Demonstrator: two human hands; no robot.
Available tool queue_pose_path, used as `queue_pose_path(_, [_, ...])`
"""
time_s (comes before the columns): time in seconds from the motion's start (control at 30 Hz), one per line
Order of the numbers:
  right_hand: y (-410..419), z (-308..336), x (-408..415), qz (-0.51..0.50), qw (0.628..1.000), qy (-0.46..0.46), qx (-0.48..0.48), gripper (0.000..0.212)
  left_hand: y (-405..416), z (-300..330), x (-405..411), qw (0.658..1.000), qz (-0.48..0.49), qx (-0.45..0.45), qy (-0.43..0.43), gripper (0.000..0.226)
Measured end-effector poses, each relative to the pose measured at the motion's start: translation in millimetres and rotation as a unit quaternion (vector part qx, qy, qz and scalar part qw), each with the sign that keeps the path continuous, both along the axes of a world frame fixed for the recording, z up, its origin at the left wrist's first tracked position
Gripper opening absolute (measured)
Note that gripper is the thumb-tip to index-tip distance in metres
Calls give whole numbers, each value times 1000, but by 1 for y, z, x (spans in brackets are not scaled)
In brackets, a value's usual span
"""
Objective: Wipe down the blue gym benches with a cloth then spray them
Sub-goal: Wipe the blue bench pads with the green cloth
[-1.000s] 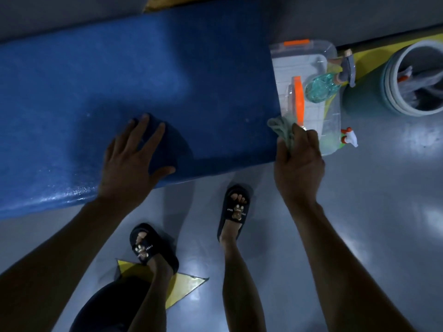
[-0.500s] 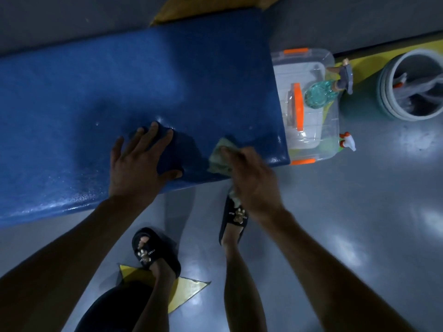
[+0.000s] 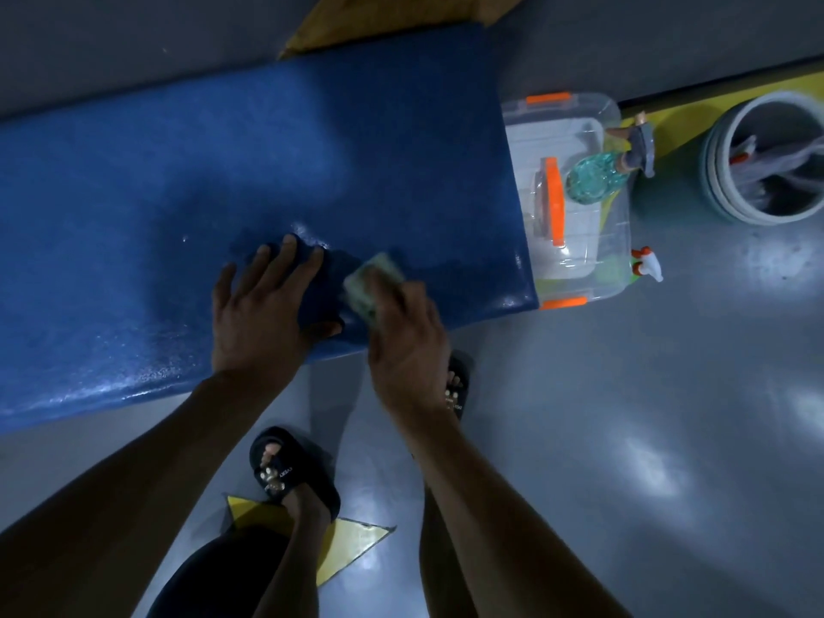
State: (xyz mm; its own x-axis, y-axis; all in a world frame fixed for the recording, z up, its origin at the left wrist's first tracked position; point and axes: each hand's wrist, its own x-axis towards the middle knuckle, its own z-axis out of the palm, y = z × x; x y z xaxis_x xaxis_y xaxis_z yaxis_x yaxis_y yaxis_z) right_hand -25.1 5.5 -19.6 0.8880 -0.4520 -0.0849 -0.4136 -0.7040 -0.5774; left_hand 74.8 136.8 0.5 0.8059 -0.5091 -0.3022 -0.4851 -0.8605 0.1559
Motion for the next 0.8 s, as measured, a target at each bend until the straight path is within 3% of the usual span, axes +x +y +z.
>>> queue_pose_path(0.1, [-29,-2,-14,172,984,0,-39,50,-1,1,0,1000,4,-4,-4,87])
queue_pose_path(0.17, [-70,-6,-27,167,984,6,-63,54,-4,2,0,1000,13,10,-3,87])
queue_pose_path(0.27, [-127,-2,-42,41,997,3,-67,60,-7,1,0,1000,21,15,0,86])
queue_pose_path(0.37, [-132,-6,-43,-105,993,-3,-52,63,-6,-1,-2,1000,21,19,8,85])
queue_pose_path(0.47, [-109,-17,-28,-335,942,-16,5,57,-7,-2,-3,999,27,24,14,85])
queue_pose_path(0.53, [-95,-20,-12,-427,903,-28,26,56,-8,-5,-3,999,27,25,14,85])
queue_pose_path(0.57, [-85,-19,-5,-422,906,-29,15,58,-8,-5,-3,999,26,24,12,86])
queue_pose_path(0.63, [-60,-15,1,-322,946,-34,-20,63,-6,-6,-3,999,26,18,6,86])
queue_pose_path(0.73, [-33,-6,-13,-77,996,-9,-39,59,-5,-5,-3,1000,24,18,6,85])
queue_pose_path(0.8, [-54,-6,-29,70,995,-1,-73,57,-5,-3,-2,999,26,22,8,84])
